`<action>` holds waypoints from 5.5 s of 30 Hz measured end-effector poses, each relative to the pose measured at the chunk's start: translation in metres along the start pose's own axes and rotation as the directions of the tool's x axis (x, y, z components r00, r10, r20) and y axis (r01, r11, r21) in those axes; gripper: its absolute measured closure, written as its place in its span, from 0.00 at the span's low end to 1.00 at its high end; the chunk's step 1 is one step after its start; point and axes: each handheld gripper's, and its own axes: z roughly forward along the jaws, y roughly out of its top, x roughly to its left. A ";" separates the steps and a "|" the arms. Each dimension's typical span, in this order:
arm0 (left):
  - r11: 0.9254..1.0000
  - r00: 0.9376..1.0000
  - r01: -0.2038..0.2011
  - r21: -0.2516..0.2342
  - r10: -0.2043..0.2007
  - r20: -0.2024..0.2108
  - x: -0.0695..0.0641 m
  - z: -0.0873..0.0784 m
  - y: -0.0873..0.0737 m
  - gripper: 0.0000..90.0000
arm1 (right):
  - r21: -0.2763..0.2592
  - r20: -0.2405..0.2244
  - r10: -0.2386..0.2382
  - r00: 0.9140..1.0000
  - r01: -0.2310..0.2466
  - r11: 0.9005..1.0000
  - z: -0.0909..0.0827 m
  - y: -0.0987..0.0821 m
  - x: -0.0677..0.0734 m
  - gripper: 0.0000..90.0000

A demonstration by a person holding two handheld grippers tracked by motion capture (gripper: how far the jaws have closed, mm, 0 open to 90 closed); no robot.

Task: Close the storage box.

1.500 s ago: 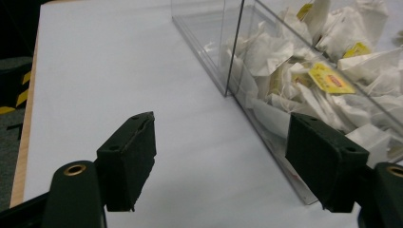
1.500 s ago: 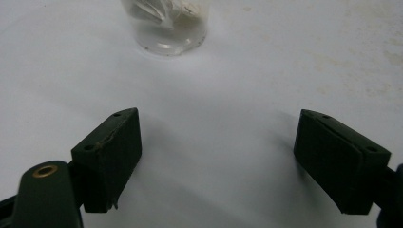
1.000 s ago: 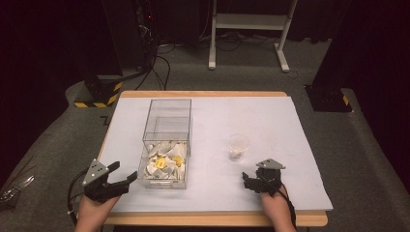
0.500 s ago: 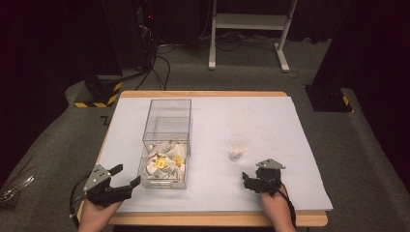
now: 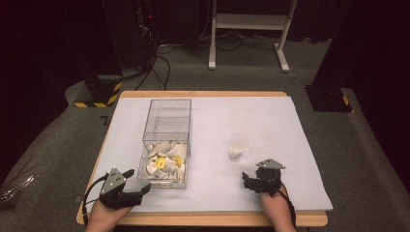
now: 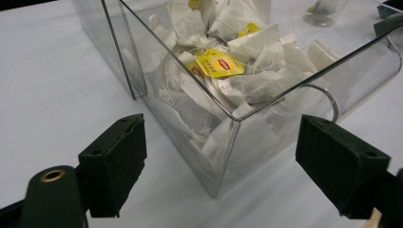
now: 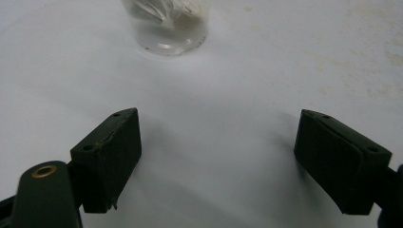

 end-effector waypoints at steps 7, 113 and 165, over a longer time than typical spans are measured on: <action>1.000 1.000 0.009 -0.007 -0.009 -0.004 -0.001 0.004 -0.003 0.22 | 0.001 0.000 -0.004 1.000 0.004 1.000 0.000 0.000 0.000 0.18; 0.991 0.982 0.110 -0.073 -0.120 -0.148 0.027 0.057 0.023 0.13 | -0.001 0.003 -0.002 1.000 0.002 1.000 0.000 0.000 0.000 0.18; 0.965 0.944 0.249 -0.083 -0.261 -0.204 0.057 0.110 0.036 0.32 | -0.001 0.002 -0.002 1.000 0.002 1.000 0.000 0.000 0.000 0.18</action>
